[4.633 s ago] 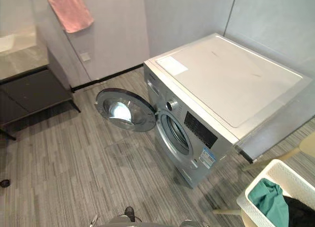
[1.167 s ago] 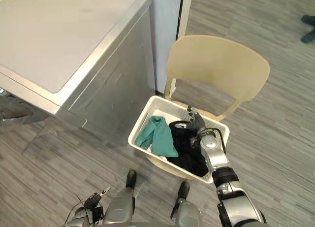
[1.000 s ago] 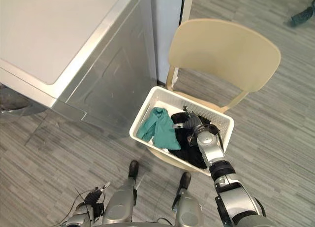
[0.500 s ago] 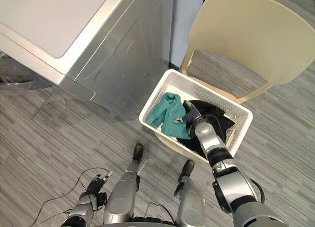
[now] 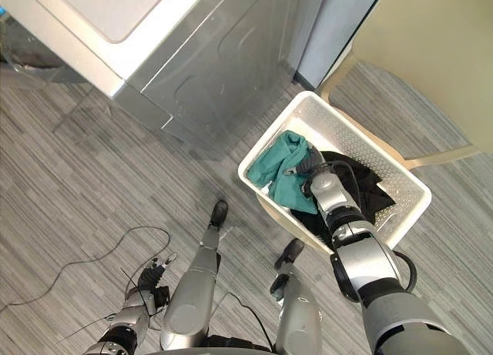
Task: Pick up the laundry basket with both hands and put the clothes into the washing machine.
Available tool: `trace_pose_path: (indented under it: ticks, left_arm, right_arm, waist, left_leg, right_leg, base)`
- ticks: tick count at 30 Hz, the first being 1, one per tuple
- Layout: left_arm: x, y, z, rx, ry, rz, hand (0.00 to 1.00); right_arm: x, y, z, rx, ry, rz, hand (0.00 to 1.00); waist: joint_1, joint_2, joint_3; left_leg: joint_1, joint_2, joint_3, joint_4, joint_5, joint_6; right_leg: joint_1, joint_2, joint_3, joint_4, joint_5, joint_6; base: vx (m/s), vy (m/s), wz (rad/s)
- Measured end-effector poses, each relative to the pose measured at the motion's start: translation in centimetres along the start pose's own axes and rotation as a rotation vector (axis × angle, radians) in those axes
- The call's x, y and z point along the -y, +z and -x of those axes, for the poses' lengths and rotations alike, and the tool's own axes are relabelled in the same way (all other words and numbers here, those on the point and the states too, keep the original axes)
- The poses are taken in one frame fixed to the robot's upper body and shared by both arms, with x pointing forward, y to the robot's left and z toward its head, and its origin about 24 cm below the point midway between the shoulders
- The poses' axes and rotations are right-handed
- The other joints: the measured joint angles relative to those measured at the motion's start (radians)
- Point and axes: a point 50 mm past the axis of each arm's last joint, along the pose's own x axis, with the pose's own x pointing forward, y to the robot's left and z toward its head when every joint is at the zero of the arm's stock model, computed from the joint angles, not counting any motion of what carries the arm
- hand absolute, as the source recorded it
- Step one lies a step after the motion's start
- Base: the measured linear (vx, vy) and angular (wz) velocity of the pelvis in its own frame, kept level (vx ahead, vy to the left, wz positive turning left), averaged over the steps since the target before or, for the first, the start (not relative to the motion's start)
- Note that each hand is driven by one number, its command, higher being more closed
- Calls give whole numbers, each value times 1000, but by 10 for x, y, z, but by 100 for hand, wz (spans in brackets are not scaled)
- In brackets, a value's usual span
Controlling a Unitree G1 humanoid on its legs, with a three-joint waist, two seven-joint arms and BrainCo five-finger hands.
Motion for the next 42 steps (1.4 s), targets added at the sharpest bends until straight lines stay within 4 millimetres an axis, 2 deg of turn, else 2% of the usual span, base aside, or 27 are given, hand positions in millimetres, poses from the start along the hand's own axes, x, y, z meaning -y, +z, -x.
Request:
trace_pose_path:
  ticks: [3,4,5,8,15,17,19,24,27,28,29,30,32,34,35,36,38,39,42]
  left_arm:
    - [4,9,-2,19,5,20,0]
    - [6,13,-3,25,1,35,0]
    - [8,13,-2,30,-3,30,0]
    - [7,13,-2,27,12,38,0]
    - [10,11,-1,17,23,54,0]
    - [11,11,-1,15,22,59,0]
    - [11,11,-1,11,24,67,0]
    - [11,15,-1,30,16,73,0]
    - [5,7,1,11,26,72,0]
    - [0,-2,2,-19,31,82,0]
    - [-5,-11,4,-47,45,94,0]
    - [-9,-17,6,-65,55,104,0]
    - [-22,-39,11,-152,95,184,0]
    - [-31,-54,15,-201,133,245,0]
    - [-37,-66,20,-245,167,309,0]
    - [-39,-69,21,-256,179,335,0]
    - [-49,-69,24,-240,240,478,0]
    - [-52,-67,25,-222,254,511,0]
    - [-66,-36,28,-56,308,633,0]
  right_arm:
    - [14,2,-2,-9,-55,-4,0]
    - [20,-2,-2,-25,-85,-4,0]
    - [23,-2,-2,-25,-105,18,100]
    - [25,-5,-2,-36,-136,69,100]
    - [25,-8,-1,-29,-153,117,100]
    - [23,-14,1,-42,-146,123,100]
    - [19,-23,2,-68,-133,92,100]
    - [8,-58,12,-182,-87,-116,100]
    - [17,-64,17,-164,-146,-337,100]
    - [22,-66,22,-139,-186,-430,100]
    - [27,-72,28,-122,-232,-517,100]
    - [29,-76,32,-119,-252,-557,100]
    - [35,-105,52,-152,-350,-689,100]
    - [36,-120,66,-168,-413,-765,100]
    - [38,-133,81,-177,-472,-805,100]
    - [39,-137,86,-178,-492,-812,100]
    - [39,-139,99,-149,-526,-859,100]
    - [37,-137,101,-136,-526,-870,100]
    - [34,-134,113,-87,-541,-885,100]
  waist:
    - [13,0,0]
    - [26,0,0]
    - [28,1,1]
    - [31,1,0]
    - [41,0,0]
    - [53,-1,0]
    - [54,-1,0]
    - [46,-4,2]
    - [13,-11,5]
    - [-5,-14,3]
    - [-27,-20,-11]
    - [-35,-24,-28]
    - [-70,-47,-95]
    - [-88,-62,-126]
    - [-94,-71,-173]
    - [-95,-71,-192]
    - [-114,-70,-252]
    - [-114,-69,-264]
    - [-114,-49,-333]
  left_leg:
    - [-46,1,-27,12,0,-1]
    - [-60,1,-34,14,0,-1]
    - [-74,0,-48,18,-1,-1]
    - [-91,0,-77,26,2,-3]
    - [-84,6,-71,28,5,-8]
    - [-67,7,-59,28,5,-8]
    - [-32,5,-41,22,5,-8]
    - [79,2,4,-10,5,-6]
    - [173,2,54,-55,10,0]
    - [216,1,72,-79,13,5]
    - [245,-2,84,-99,13,5]
    - [249,-4,85,-109,13,6]
    - [274,-10,89,-137,17,10]
    - [299,-14,90,-137,13,16]
    - [316,-17,100,-137,9,20]
    - [320,-19,103,-137,9,20]
    - [344,-20,115,-137,9,20]
    - [352,-19,119,-137,9,20]
    - [380,-6,145,-137,-4,5]
  right_leg:
    - [-30,0,-18,12,-6,-8]
    - [-43,2,-26,17,-8,-10]
    - [-51,3,-36,27,-17,-11]
    - [-53,5,-62,42,-31,-12]
    - [-49,7,-58,44,-33,-12]
    - [-40,5,-46,45,-33,-13]
    - [-19,-2,-31,49,-37,-10]
    - [43,-27,-3,88,-63,-6]
    - [79,-42,35,114,-76,2]
    - [101,-46,49,113,-79,6]
    - [117,-51,53,112,-85,11]
    - [119,-52,52,111,-92,19]
    - [137,-54,50,95,-94,23]
    - [165,-54,48,85,-97,27]
    - [190,-55,48,64,-96,29]
    - [198,-56,47,55,-95,31]
    - [240,-54,45,16,-90,35]
    - [252,-53,45,7,-89,35]
    - [281,-34,49,-30,-83,34]
  base:
    - [-73,7,15]
    - [-80,3,15]
    - [-67,0,17]
    - [-12,-35,25]
    - [4,-7,1]
    - [27,-19,-12]
    - [34,-9,-10]
    - [-2,-1,-7]
    - [-41,-1,-30]
    - [-14,14,-24]
    - [-7,20,-16]
    - [32,33,-5]
    - [120,9,2]
    - [157,-46,2]
    - [135,-48,0]
    - [178,-52,0]
    - [116,-26,1]
    - [61,-31,-7]
    - [19,-49,-13]
